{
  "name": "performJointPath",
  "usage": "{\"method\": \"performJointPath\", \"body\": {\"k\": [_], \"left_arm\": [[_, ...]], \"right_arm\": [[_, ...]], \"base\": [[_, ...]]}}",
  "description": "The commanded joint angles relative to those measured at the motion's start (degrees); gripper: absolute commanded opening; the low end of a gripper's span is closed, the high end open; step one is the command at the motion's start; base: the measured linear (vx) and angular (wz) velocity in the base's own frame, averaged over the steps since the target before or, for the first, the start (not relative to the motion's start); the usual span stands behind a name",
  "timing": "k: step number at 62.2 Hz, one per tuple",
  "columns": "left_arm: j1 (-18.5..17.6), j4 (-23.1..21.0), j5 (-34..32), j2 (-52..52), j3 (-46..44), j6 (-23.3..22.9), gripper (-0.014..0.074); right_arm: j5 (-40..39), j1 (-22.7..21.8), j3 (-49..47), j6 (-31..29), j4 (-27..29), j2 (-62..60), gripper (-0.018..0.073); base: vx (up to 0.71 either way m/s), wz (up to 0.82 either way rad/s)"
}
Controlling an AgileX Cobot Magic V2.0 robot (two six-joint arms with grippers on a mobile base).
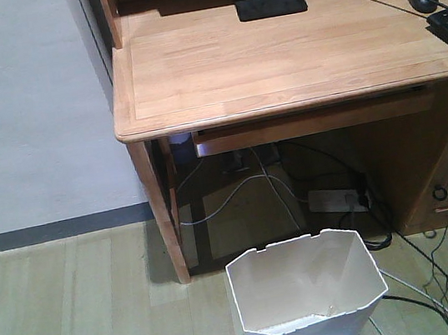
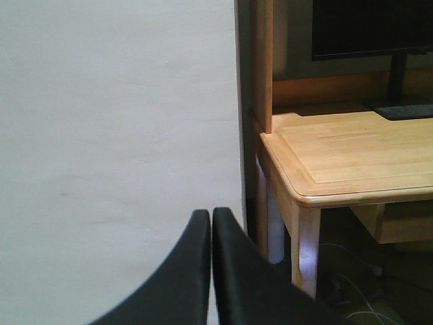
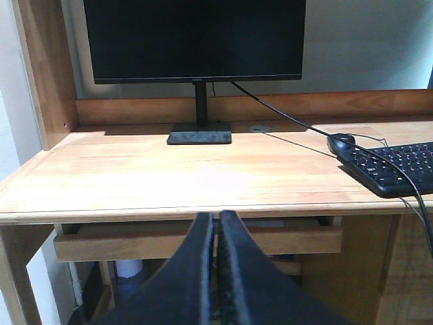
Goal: Move trash bin to bedside with robot
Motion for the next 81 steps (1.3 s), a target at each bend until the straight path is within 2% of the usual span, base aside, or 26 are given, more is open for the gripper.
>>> {"method": "performJointPath", "body": {"k": [1, 67, 81], "left_arm": [[-0.1, -0.3, -4.2, -0.4, -1.2, -0.3, -0.0006], [-0.1, -0.3, -4.2, -0.4, -1.2, -0.3, -0.0006], [-0.1, -0.3, -4.2, -0.4, -1.2, -0.3, -0.0006]], "right_arm": [[-3.9, -0.4, 1.2, -0.4, -0.6, -0.7, -0.0009], [-3.9, -0.4, 1.2, -0.4, -0.6, -0.7, -0.0009], [-8.6, -0.4, 0.3, -0.4, -0.7, -0.7, -0.0009]], "base": [[0.0, 0.0], [0.0, 0.0], [0.0, 0.0]]}}
